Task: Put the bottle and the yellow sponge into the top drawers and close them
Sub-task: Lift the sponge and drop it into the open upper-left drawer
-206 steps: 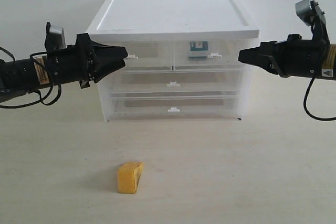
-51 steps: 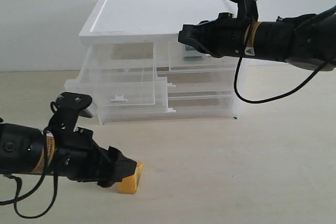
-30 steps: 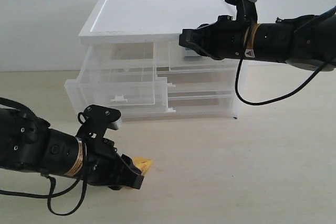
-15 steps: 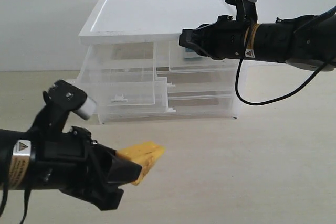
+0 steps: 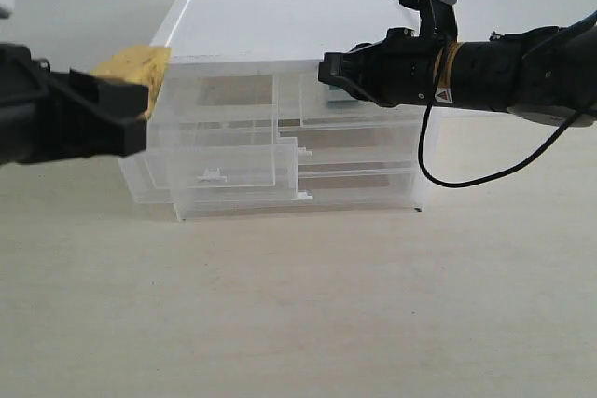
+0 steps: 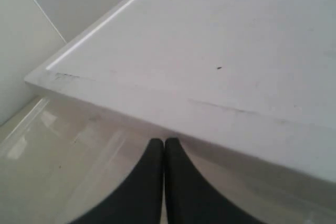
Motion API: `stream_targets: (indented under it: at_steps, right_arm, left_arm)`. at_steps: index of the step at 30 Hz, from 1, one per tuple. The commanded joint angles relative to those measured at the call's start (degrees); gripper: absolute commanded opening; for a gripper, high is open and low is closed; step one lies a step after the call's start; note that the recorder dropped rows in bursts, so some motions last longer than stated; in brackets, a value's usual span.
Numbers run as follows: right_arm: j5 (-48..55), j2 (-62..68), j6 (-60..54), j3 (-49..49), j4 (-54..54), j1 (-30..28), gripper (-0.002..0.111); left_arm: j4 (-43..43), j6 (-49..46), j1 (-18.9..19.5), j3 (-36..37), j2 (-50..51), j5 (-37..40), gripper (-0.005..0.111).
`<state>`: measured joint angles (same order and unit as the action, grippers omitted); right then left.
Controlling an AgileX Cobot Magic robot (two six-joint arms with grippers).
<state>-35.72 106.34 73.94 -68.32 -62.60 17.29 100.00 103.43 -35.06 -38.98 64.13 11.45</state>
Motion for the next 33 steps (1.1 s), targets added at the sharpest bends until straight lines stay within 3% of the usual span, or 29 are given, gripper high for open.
stream_targets:
  at_steps: [1, 4, 11, 18, 23, 25, 30, 33]
  right_arm:
    - [0.8, 0.1, -0.4, 0.1, 0.5, -0.2, 0.000]
    - [1.0, 0.1, -0.4, 0.1, 0.5, -0.2, 0.000]
    - [1.3, 0.1, -1.0, 0.1, 0.5, -0.2, 0.000]
    - [2.8, 0.1, -2.0, 0.1, 0.5, -0.2, 0.000]
    - [3.6, 0.1, -2.2, 0.1, 0.1, -0.2, 0.000]
    - [3.6, 0.1, -2.2, 0.1, 0.1, -0.2, 0.000]
    - [3.6, 0.1, -2.3, 0.1, 0.1, -0.2, 0.000]
    - [3.6, 0.1, -2.3, 0.1, 0.1, -0.2, 0.000]
  left_arm:
    - [0.0, 0.6, 3.3, -6.3, 5.6, -6.5, 0.004]
    - [0.0, 0.4, 5.5, -8.9, 10.5, -11.1, 0.004]
    - [0.0, -1.1, 8.9, -13.7, 20.5, -11.4, 0.004]
    - [0.0, -1.2, 10.5, -16.9, 23.6, -21.1, 0.004]
    - [0.0, -1.2, 10.5, -17.0, 23.6, -20.3, 0.006]
    - [0.0, -1.2, 10.5, -17.0, 23.6, -19.2, 0.015]
    - [0.0, -1.1, 10.5, -17.0, 23.6, -18.5, 0.054]
    - [0.0, -1.1, 10.5, -17.1, 23.4, -18.4, 0.063]
